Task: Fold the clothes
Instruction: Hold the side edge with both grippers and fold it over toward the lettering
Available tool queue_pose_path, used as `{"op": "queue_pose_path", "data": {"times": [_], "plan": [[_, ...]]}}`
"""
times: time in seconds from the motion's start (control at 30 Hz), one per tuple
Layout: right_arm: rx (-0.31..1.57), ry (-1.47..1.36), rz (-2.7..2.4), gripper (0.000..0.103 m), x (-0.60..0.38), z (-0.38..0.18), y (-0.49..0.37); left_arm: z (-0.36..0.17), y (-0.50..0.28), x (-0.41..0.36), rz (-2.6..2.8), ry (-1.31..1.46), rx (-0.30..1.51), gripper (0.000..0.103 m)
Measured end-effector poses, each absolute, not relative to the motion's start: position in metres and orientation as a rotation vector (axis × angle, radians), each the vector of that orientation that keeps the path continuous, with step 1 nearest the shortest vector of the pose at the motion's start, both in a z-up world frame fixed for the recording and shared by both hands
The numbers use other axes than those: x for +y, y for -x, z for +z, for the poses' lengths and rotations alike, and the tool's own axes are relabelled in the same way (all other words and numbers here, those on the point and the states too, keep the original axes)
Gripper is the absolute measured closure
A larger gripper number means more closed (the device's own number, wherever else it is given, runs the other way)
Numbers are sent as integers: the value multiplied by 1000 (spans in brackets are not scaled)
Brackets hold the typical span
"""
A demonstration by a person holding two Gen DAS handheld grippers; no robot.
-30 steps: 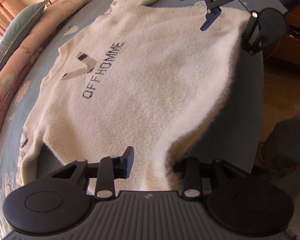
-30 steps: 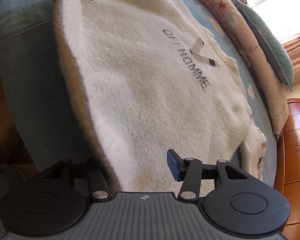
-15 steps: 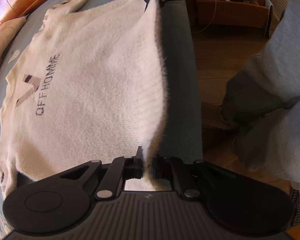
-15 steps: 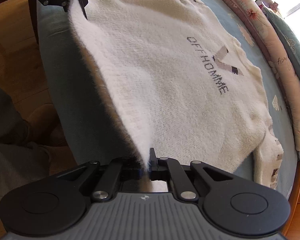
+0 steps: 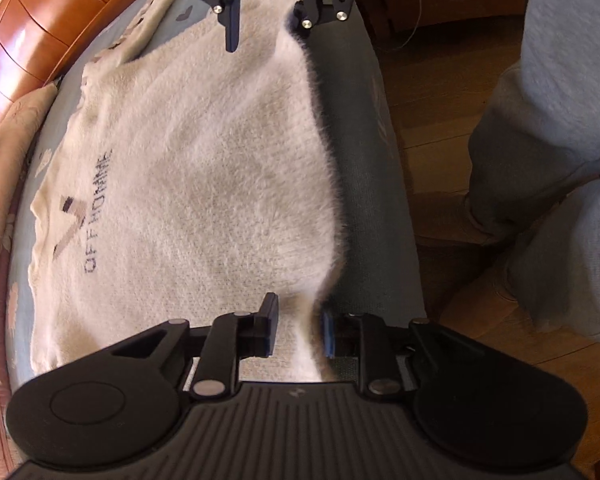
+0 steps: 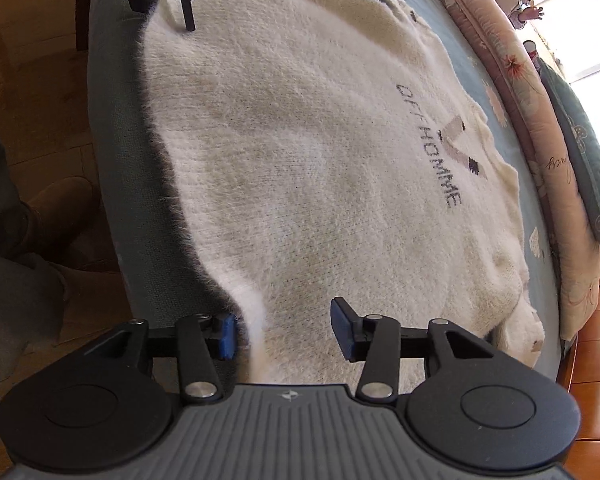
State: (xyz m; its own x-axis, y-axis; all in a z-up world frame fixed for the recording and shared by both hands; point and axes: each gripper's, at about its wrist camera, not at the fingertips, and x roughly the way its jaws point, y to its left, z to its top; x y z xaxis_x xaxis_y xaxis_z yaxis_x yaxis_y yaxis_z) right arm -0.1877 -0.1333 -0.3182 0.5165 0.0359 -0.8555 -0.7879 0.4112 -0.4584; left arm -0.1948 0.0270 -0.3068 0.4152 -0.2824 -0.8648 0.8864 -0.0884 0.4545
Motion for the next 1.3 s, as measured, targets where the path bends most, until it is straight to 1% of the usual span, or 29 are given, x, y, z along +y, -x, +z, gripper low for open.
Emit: {"op": "queue_pose_path", "data": {"times": [0.07, 0.1, 0.13, 0.17, 0.2, 0.23, 0.33, 0.4, 0.43, 0.47, 0.5, 0.53, 0.57, 0.6, 0.63, 0.7, 0.73, 0.77, 0.8, 0.83, 0.97, 1.0, 1.03, 1.07, 1.1, 1.13, 1.17, 1.23, 1.3], "plan": [[864, 1030, 610, 52, -130, -319, 188, -307, 198, 24, -1080, -1305, 593, 76], [852, 1034, 608, 52, -129, -319, 188, -308, 197, 22, -1065, -1295, 586, 70], [839, 1038, 606, 52, -128, -320, 188, -308, 195, 20, -1047, -1292, 564, 59], [827, 1042, 604, 52, -126, -320, 188, -309, 193, 18, -1030, -1288, 542, 53], [815, 1046, 602, 52, -125, -320, 187, -310, 191, 16, -1012, -1285, 520, 45], [803, 1050, 600, 52, -123, -321, 187, -311, 191, 15, -1000, -1295, 503, 38], [768, 1052, 590, 52, -119, -321, 186, -310, 191, 12, -978, -1313, 473, 31], [766, 1005, 568, 54, -117, -316, 180, -311, 193, 11, -958, -1323, 459, 31], [775, 982, 565, 59, -117, -313, 177, -311, 193, 9, -947, -1326, 451, 31], [795, 963, 571, 68, -117, -311, 176, -313, 193, 7, -927, -1327, 445, 31], [814, 944, 578, 74, -116, -309, 174, -313, 192, 6, -910, -1325, 450, 31], [832, 929, 587, 88, -117, -307, 174, -312, 190, 4, -907, -1310, 469, 31], [847, 921, 600, 94, -117, -304, 174, -311, 188, 3, -903, -1295, 488, 33], [863, 913, 613, 94, -118, -302, 175, -309, 186, 2, -900, -1280, 506, 49], [871, 911, 623, 94, -119, -300, 176, -306, 183, 2, -899, -1252, 545, 74], [864, 929, 633, 94, -122, -298, 180, -300, 181, 3, -890, -1201, 598, 94], [845, 950, 633, 89, -123, -299, 182, -296, 180, 4, -883, -1178, 614, 97], [827, 970, 633, 77, -123, -300, 184, -292, 179, 4, -866, -1162, 613, 98], [808, 991, 633, 71, -124, -302, 187, -289, 176, 4, -853, -1144, 616, 98], [794, 1010, 636, 62, -124, -304, 188, -284, 172, 5, -832, -1115, 625, 99], [796, 1018, 656, 60, -123, -314, 186, -277, 158, 4, -797, -1087, 629, 99], [817, 992, 652, 61, -123, -313, 182, -276, 155, 4, -796, -1081, 630, 98], [839, 967, 647, 67, -124, -311, 177, -275, 152, 4, -795, -1074, 632, 96], [860, 941, 642, 91, -124, -310, 173, -277, 152, 5, -798, -1085, 616, 91], [881, 916, 637, 94, -125, -309, 169, -278, 153, 6, -800, -1096, 601, 87], [902, 890, 632, 94, -126, -307, 165, -281, 155, 7, -808, -1113, 588, 87], [919, 864, 625, 94, -126, -305, 161, -284, 160, 8, -817, -1144, 568, 83], [936, 818, 610, 95, -128, -297, 154, -288, 167, 8, -840, -1178, 540, 61], [942, 790, 601, 95, -129, -291, 149, -295, 174, 7, -861, -1200, 513, 55]]}}
